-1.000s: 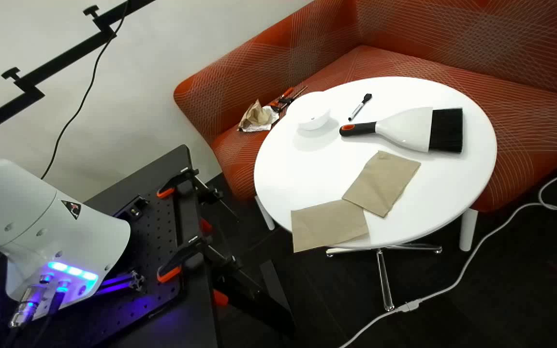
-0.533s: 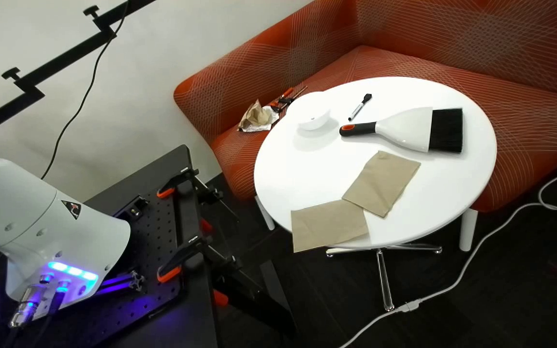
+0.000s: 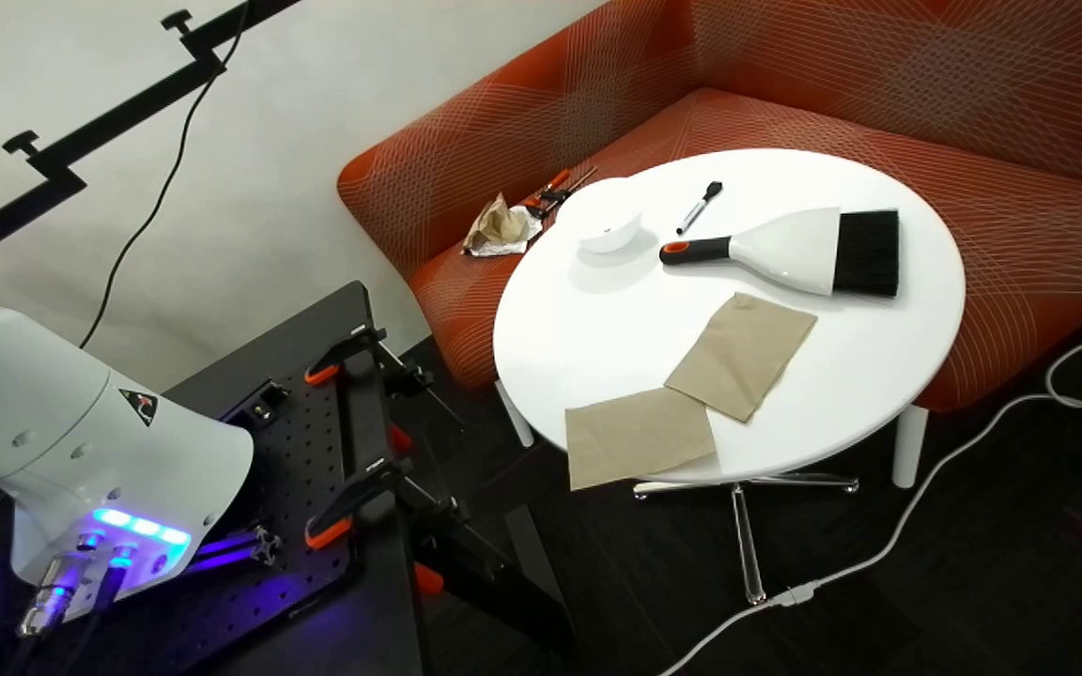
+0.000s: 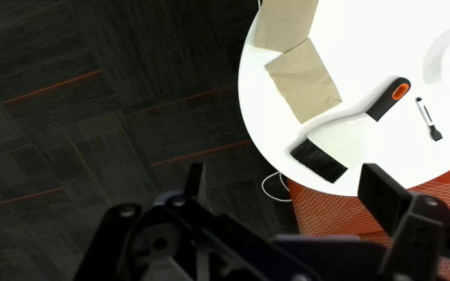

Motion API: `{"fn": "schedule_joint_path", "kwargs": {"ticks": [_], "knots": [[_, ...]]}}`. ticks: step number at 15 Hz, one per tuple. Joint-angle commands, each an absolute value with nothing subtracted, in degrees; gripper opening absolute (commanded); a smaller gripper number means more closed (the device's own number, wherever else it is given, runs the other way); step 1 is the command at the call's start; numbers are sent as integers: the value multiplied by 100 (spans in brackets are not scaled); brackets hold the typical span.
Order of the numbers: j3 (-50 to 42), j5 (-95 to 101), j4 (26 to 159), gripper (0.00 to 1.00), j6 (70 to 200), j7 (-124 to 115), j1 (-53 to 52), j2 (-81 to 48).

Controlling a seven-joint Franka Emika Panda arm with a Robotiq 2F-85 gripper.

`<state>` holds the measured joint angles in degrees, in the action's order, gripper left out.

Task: Put the marker in the bowl

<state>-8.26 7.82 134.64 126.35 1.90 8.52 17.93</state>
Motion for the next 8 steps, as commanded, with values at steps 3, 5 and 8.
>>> {"fn": "schedule_joint_path", "kwargs": {"ticks": [3,5,8], "knots": [[-478,781,13278,100,13121,535,426,1115],[-365,777,13263,100,13385,765,267,904],[-220,697,13166,100,13711,1102,66,562]]}}
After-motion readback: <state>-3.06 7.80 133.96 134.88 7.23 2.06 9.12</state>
